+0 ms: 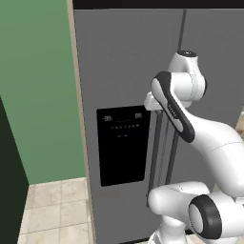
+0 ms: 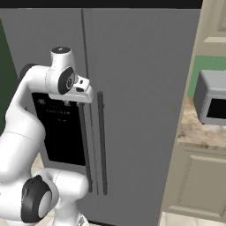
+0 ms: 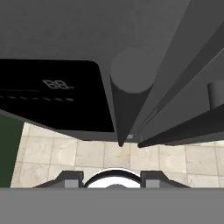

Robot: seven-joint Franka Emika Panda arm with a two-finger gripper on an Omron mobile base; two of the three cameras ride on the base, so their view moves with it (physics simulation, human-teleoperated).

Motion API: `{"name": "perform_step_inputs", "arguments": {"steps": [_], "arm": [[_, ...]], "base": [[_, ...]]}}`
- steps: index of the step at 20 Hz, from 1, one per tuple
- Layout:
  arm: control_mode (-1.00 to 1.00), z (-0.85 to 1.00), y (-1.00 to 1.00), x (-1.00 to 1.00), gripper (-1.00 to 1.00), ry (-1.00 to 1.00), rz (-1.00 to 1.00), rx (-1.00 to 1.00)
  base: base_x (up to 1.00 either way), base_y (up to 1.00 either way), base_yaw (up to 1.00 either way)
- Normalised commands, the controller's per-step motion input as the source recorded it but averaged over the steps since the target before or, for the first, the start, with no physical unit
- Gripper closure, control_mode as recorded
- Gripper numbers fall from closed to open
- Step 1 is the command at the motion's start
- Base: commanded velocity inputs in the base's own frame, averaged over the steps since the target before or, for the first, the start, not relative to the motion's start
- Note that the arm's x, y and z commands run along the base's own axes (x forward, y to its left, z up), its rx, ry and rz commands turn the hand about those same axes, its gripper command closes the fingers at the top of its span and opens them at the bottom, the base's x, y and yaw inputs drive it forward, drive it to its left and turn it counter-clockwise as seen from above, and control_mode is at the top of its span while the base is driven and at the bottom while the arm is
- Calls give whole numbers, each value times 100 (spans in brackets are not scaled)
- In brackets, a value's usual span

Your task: There is a bowl on the dining counter. Grab a lemon wedge from the fridge and place it in the bowl. Then get the liquor bottle and glass cup from the cabinet and place them next to the bowl.

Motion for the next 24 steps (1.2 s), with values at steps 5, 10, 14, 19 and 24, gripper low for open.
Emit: {"name": "perform_step_inputs", "arguments": {"steps": [5,10,14,19,24], "arm": [[100,0,0,0,-100,0,0,0],[100,0,0,0,-100,0,0,0],[100,0,0,0,-100,0,0,0],[100,0,0,0,-100,0,0,0],[100,0,0,0,-100,0,0,0]], "base": [[-13,-3,0],[-41,-30,0],[-47,-33,0],[-46,-38,0],[-38,-38,0]]}}
